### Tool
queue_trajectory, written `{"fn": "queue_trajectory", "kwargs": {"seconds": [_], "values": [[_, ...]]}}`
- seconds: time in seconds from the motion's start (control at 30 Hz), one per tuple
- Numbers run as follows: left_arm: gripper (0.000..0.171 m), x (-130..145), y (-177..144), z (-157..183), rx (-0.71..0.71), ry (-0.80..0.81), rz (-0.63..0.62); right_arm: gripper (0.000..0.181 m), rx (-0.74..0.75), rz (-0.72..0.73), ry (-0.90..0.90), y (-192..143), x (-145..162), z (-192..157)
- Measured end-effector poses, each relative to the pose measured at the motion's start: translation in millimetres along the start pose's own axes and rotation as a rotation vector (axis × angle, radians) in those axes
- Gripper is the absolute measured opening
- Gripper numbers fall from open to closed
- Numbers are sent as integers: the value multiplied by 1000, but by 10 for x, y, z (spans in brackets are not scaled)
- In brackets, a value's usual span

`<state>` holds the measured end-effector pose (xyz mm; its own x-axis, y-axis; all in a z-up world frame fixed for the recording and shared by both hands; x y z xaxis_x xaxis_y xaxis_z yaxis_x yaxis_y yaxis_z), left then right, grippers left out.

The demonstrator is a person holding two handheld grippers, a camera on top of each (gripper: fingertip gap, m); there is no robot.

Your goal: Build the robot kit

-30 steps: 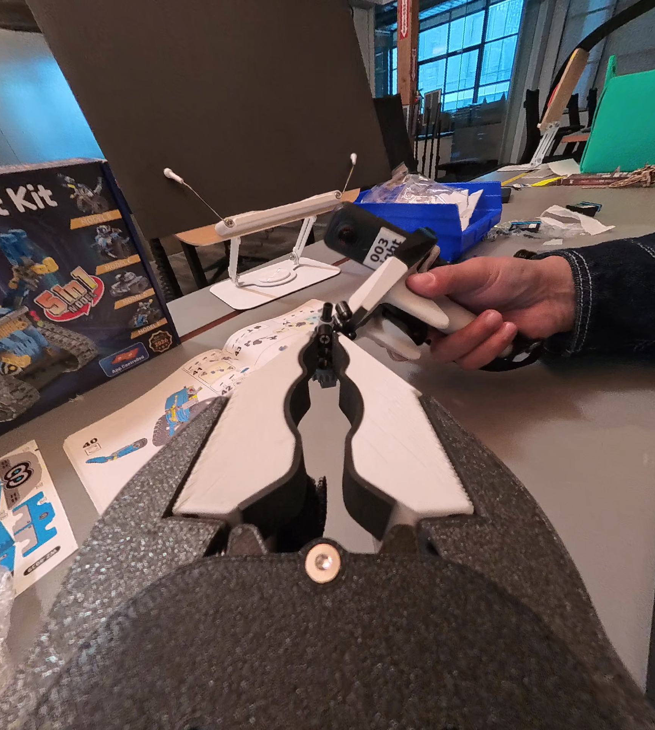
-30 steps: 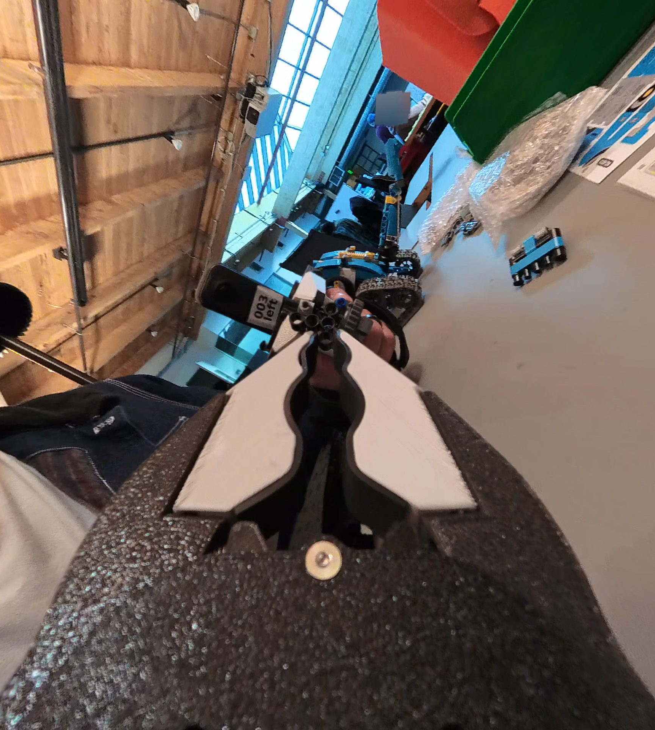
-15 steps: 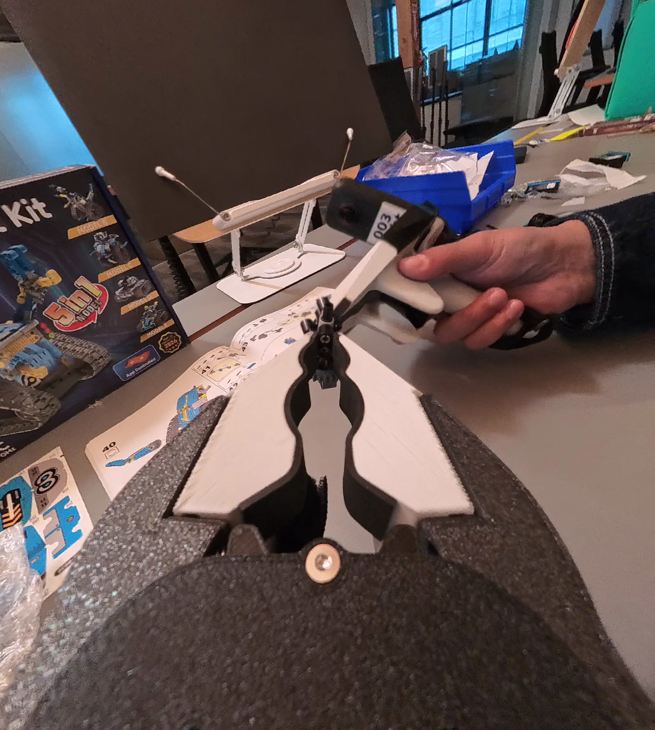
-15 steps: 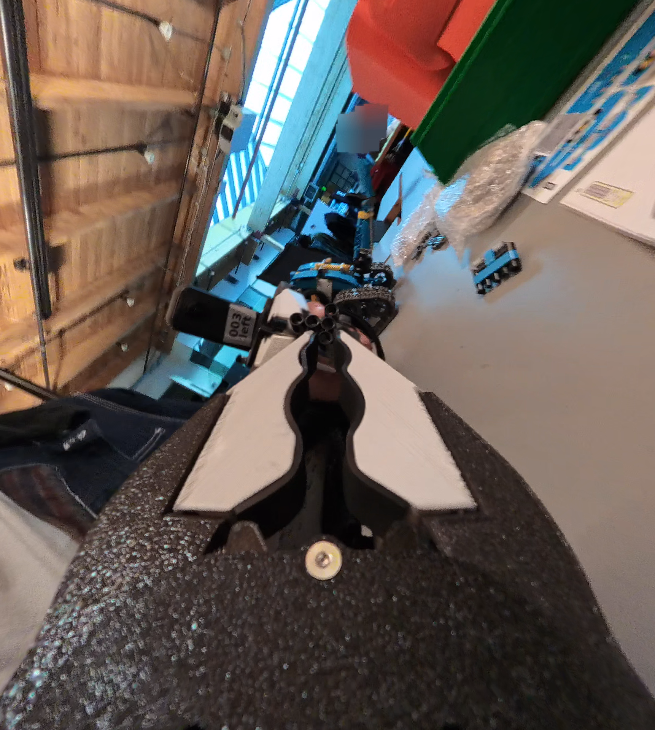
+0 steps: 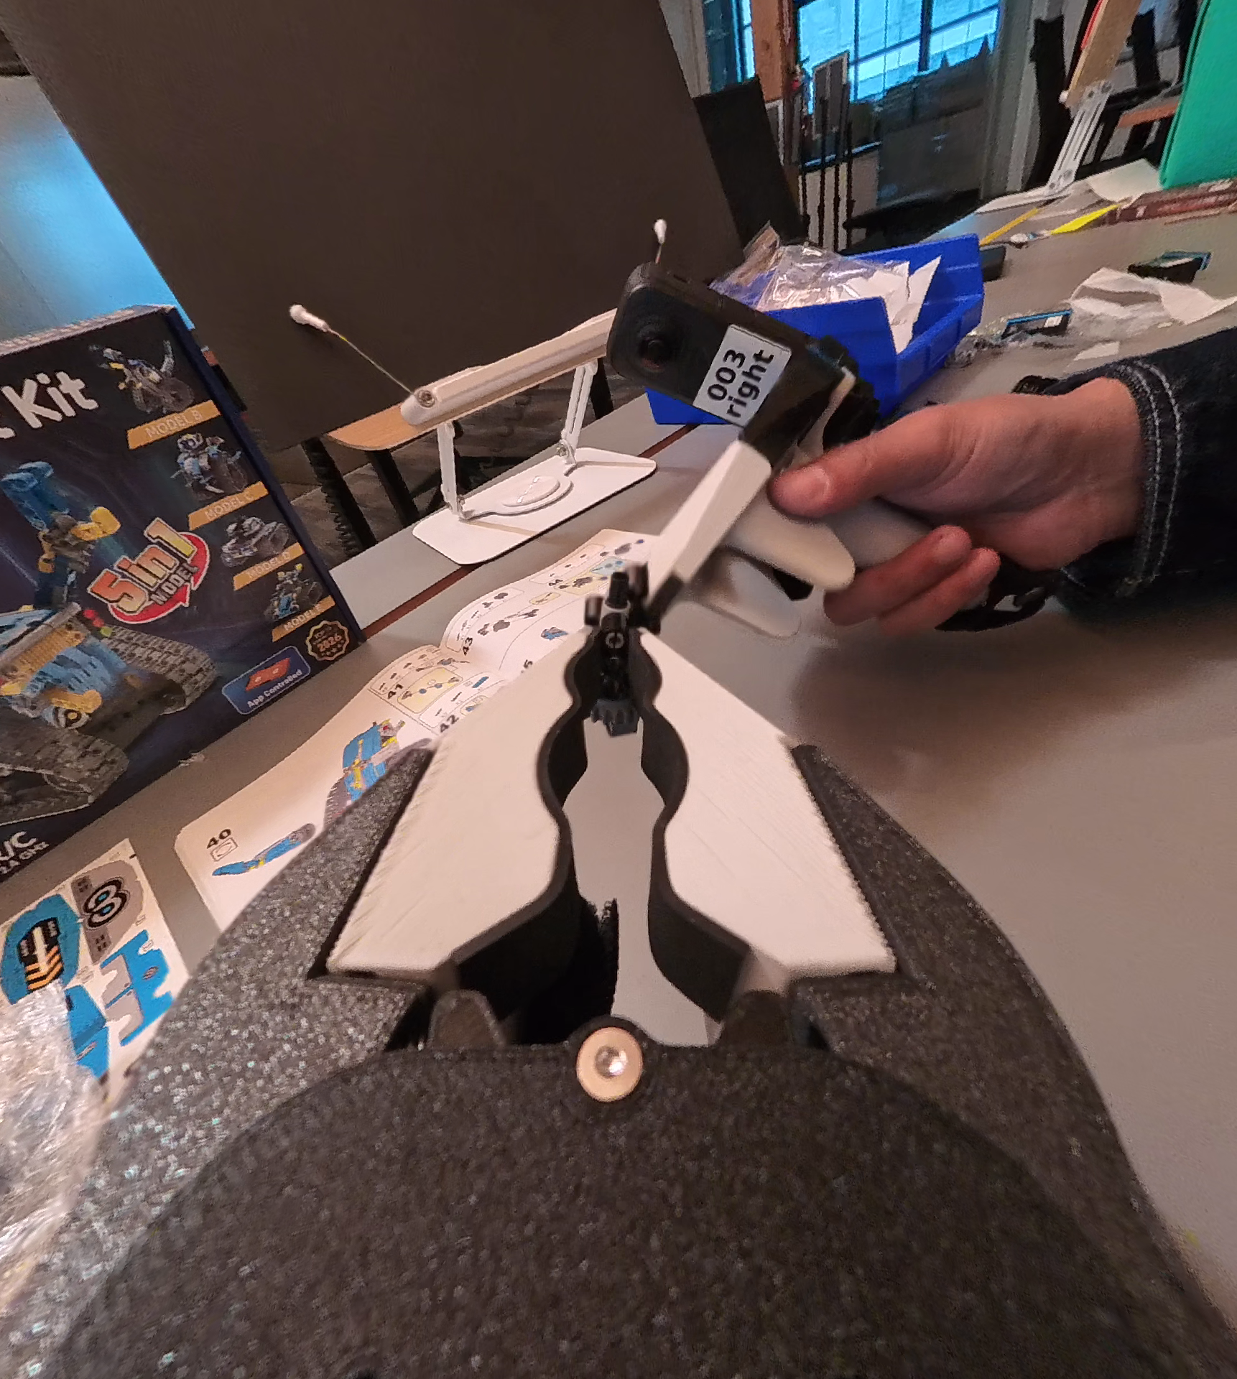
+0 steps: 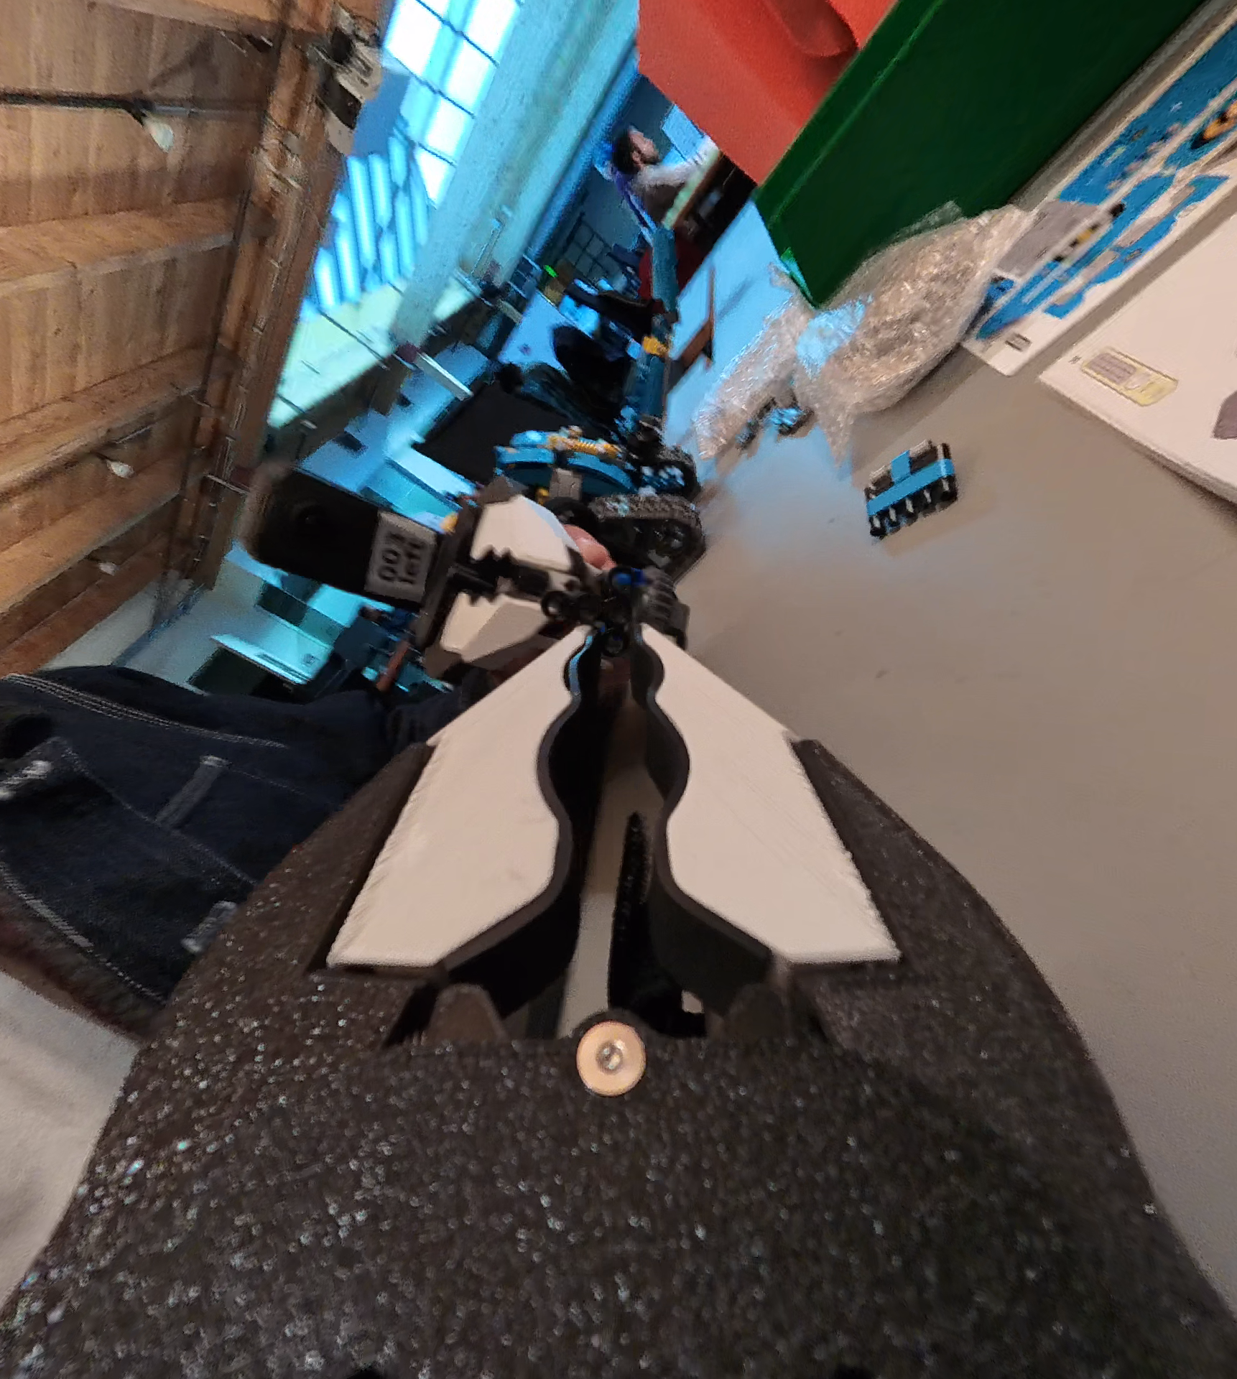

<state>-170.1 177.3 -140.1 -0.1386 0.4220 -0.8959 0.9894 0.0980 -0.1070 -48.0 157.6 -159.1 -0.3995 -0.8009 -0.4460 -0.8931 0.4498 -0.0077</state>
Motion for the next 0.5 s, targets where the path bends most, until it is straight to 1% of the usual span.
{"fn": "queue_trajectory", "kwargs": {"seconds": [0.07,0.13,0.2,0.4,0.5], "values": [[6,-24,-10,-1,5,-4,16,7,-57,21,53,-21,-24,-16],[6,-10,-6,3,4,8,4,7,-40,24,55,-27,-10,35],[6,-18,-3,23,9,13,8,7,-64,-2,71,-17,8,19],[6,-7,2,48,23,28,-3,7,-32,-3,46,-21,5,34],[6,4,5,72,33,35,-10,7,-8,-38,30,-15,35,46]]}}
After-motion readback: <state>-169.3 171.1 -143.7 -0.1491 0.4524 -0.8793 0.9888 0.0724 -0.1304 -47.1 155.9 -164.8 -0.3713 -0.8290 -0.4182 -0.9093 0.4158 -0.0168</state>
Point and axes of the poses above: each gripper's, where its closed fingertips meet, y out along the fingers, x out of its underside, z = x × y across the jaws, the point moved 6 cm from there along -y, back along the fingers, and after that the axes turned 12 degrees about y, right-handed, at the moved point
